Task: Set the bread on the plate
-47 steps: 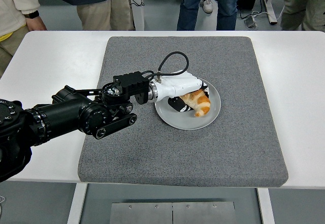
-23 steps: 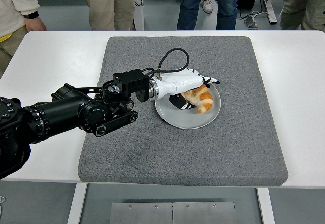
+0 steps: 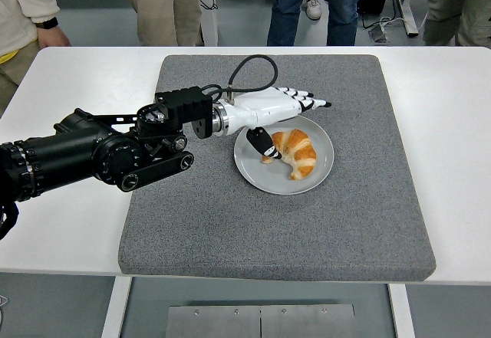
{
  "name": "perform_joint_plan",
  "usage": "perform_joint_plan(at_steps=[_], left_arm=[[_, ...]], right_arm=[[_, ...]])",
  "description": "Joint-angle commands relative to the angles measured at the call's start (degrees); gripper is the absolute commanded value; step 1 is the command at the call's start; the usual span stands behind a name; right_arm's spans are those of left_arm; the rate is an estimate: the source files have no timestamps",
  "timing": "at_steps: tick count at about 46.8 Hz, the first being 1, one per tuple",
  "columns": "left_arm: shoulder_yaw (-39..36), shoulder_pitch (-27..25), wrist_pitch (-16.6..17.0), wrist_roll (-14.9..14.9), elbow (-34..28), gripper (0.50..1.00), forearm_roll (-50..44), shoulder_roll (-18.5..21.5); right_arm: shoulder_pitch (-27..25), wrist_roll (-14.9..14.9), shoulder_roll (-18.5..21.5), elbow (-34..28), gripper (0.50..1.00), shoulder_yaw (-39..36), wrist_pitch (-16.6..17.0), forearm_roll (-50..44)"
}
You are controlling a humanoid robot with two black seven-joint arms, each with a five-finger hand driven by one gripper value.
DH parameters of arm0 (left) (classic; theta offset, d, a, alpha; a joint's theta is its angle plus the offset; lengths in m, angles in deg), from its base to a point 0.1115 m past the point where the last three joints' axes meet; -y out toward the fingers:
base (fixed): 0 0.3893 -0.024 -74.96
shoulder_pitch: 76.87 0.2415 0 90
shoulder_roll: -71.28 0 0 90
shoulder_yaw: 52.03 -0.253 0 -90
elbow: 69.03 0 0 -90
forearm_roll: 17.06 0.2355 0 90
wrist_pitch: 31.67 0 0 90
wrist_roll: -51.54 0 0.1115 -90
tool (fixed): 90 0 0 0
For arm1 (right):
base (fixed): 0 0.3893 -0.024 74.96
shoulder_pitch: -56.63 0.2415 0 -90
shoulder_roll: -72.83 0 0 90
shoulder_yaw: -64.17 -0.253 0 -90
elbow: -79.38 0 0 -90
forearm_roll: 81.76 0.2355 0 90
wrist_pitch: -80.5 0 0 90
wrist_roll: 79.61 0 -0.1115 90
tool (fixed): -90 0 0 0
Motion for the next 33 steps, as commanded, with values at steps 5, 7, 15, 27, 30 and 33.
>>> perform_joint_plan(at_steps=[5,7,15,27,30,33], left_arm=[[0.7,-1.3,0.0,0.4,-3.4,0.968,-2.3,2.8],[0.8,-2.0,0.0,0.5,-3.7,0.968,-3.2,3.2],[1.4,-3.8,-0.1,0.4,-4.3,0.968,-9.2,5.2],[4.5,-5.4,-0.2,-0.1,-5.7,0.968,-20.4,9.2],[6.1,-5.4,-0.2,-0.3,-6.0,0.968,-22.3,10.6],[7.6,-5.4,-0.2,-0.6,-6.0,0.968,-24.8,11.7]], right_arm=[[0.0,0.0,0.0,0.0,1.000,0.0,0.0,0.0],[0.0,0.1,0.0,0.0,1.000,0.0,0.0,0.0],[0.0,0.0,0.0,0.0,1.000,0.0,0.0,0.0],[0.0,0.0,0.0,0.0,1.000,0.0,0.0,0.0],[0.0,0.0,0.0,0.0,1.000,0.0,0.0,0.0],[0.0,0.0,0.0,0.0,1.000,0.0,0.0,0.0]])
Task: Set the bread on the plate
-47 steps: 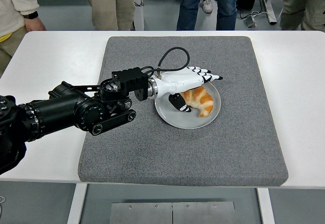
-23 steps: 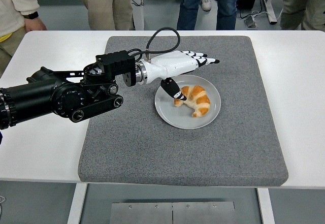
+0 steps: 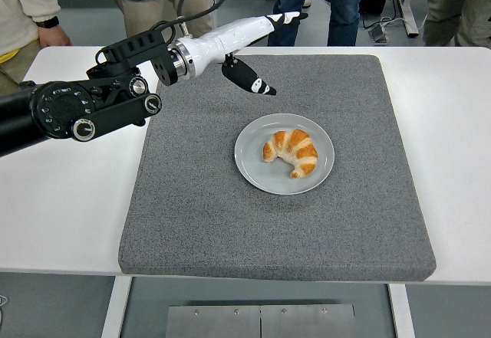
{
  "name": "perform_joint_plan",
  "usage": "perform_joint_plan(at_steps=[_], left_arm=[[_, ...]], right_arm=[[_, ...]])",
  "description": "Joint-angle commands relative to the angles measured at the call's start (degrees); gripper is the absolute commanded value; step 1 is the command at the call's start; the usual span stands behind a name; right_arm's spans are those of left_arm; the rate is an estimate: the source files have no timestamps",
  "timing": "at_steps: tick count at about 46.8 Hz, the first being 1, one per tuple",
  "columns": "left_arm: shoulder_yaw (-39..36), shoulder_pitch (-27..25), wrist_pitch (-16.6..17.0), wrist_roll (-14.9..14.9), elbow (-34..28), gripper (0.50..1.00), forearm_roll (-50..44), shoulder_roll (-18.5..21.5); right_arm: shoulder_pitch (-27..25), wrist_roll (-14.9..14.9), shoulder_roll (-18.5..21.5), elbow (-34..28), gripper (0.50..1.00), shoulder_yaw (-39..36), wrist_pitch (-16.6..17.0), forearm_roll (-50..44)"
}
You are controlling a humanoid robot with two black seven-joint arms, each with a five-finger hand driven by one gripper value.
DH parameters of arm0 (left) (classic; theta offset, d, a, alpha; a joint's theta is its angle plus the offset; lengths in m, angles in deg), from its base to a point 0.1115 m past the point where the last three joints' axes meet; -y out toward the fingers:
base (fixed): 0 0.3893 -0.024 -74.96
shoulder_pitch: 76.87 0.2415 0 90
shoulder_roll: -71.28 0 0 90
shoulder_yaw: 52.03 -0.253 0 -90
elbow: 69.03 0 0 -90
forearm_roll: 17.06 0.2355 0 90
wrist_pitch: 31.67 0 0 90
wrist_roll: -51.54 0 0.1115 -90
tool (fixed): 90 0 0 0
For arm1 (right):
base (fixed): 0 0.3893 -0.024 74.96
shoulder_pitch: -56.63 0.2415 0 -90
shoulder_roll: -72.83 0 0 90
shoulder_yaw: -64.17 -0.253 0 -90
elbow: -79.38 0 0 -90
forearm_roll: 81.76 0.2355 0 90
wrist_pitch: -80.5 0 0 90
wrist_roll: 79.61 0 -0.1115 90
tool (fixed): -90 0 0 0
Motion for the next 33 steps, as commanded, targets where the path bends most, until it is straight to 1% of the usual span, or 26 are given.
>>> perform_joint_plan(at_steps=[1,12,22,28,33], left_arm=[[1.9,0.1,0.0,-0.4,-0.1,0.968,-3.4,1.3],[5.6,0.9,0.0,-0.9,-0.4,0.968,-16.1,4.1],[10.2,2.0,0.0,-0.8,-0.4,0.968,-25.1,5.5],[13.4,4.1,0.1,-0.8,-0.3,0.968,-27.3,5.8],[18.6,6.7,0.0,-1.0,-0.3,0.968,-28.3,5.9]], right_arm=[[0.0,0.0,0.0,0.0,1.000,0.0,0.0,0.0],[0.0,0.0,0.0,0.0,1.000,0.0,0.0,0.0],[0.0,0.0,0.0,0.0,1.000,0.0,0.0,0.0],[0.0,0.0,0.0,0.0,1.000,0.0,0.0,0.0],[0.0,0.0,0.0,0.0,1.000,0.0,0.0,0.0]])
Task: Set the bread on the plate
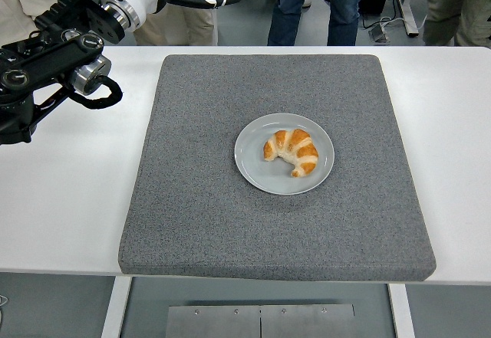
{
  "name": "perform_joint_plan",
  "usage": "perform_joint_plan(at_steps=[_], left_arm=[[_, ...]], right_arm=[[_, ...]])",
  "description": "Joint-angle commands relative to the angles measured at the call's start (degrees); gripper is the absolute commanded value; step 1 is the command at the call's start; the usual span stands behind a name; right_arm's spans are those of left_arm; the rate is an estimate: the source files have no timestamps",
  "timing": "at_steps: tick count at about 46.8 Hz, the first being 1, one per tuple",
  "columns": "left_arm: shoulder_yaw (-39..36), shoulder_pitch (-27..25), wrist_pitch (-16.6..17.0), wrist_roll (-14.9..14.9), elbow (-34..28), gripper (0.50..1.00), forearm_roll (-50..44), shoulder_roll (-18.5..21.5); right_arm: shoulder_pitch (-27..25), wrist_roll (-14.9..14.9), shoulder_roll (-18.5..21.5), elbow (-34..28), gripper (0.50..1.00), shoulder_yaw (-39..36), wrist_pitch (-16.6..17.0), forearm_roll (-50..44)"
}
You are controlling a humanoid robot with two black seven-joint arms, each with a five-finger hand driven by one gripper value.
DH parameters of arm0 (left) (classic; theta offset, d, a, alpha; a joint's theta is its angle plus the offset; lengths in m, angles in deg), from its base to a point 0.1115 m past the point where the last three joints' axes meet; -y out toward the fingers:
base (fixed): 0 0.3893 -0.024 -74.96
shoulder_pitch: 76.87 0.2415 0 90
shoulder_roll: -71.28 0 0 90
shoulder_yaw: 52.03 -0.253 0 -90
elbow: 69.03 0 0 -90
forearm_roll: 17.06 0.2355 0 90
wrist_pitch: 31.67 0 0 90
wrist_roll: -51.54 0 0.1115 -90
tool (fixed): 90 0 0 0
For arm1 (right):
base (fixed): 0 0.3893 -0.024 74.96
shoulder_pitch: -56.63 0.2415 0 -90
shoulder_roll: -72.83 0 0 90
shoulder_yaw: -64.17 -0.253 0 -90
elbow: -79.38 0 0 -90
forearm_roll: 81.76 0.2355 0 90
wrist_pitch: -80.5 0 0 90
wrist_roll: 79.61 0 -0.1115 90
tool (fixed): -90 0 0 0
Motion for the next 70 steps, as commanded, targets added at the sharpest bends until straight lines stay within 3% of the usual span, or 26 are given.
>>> perform_joint_plan(at_steps=[1,13,25,30,54,70], left_arm=[[3.8,2.4,-0.2,-0.1,0.0,0.968,-1.0,0.0],[8.9,7.0,-0.9,-0.2,4.0,0.968,-6.0,-2.2],[9.0,7.5,-6.7,0.0,11.9,0.968,-16.7,-5.2],[9.9,8.5,-7.7,0.1,14.3,0.968,-19.4,-5.6],[16.4,11.8,-15.6,0.0,29.5,0.968,-19.8,-12.4],[15.9,12.4,-17.4,1.9,35.4,0.968,-19.7,-16.1]], right_arm=[[0.0,0.1,0.0,0.0,1.000,0.0,0.0,0.0],[0.0,0.0,0.0,0.0,1.000,0.0,0.0,0.0],[0.4,0.0,0.0,0.7,1.000,-0.1,0.3,0.0],[2.3,0.0,0.0,0.3,1.000,-0.1,0.2,0.0],[-0.4,0.1,0.0,0.3,1.000,0.0,0.1,0.0],[-1.7,0.1,0.0,0.7,1.000,0.0,0.2,0.0]])
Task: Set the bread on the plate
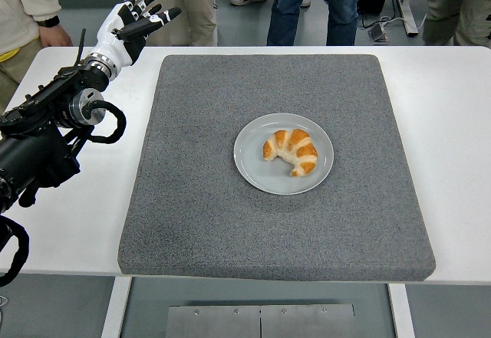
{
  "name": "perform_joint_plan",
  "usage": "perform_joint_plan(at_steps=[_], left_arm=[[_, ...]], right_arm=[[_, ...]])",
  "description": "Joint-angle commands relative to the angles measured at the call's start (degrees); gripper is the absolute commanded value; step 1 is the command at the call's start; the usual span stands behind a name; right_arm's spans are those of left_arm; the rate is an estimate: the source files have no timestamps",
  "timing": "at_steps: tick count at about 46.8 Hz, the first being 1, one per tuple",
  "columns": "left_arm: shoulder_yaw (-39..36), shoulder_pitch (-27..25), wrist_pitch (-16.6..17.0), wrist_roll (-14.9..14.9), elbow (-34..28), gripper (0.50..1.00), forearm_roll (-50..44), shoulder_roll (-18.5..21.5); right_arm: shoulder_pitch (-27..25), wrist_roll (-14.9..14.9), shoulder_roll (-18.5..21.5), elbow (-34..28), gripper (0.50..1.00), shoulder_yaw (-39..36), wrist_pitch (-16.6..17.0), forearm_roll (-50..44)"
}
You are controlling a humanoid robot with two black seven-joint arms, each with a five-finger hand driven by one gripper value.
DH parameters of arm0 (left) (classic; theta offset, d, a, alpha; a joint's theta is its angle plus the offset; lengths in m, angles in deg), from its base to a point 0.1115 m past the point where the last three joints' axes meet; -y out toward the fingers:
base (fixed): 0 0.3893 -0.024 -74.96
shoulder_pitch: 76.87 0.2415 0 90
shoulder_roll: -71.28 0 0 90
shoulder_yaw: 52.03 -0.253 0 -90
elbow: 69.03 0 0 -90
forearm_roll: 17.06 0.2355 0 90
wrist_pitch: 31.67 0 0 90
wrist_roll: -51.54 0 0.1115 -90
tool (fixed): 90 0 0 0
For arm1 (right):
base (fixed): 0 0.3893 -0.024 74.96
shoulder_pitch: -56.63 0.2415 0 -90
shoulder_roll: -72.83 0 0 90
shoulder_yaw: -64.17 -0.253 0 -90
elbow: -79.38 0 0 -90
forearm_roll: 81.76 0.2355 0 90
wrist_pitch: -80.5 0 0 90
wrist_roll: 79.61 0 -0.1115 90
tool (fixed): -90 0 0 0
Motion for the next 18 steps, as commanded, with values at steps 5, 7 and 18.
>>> perform_joint_plan(at_steps=[5,7,18], left_arm=[[-0.1,1.1,-0.1,1.4,0.8,0.968,0.1,-1.0],[-0.1,1.2,-0.1,1.4,0.8,0.966,0.1,-1.0],[-0.1,2.0,-0.1,1.7,0.8,0.968,0.1,-1.1]], right_arm=[[0.0,0.0,0.0,0.1,1.000,0.0,0.1,0.0],[-0.1,0.0,0.0,0.1,1.000,0.0,0.1,0.0],[-0.3,0.0,0.0,0.1,1.000,0.0,0.1,0.0]])
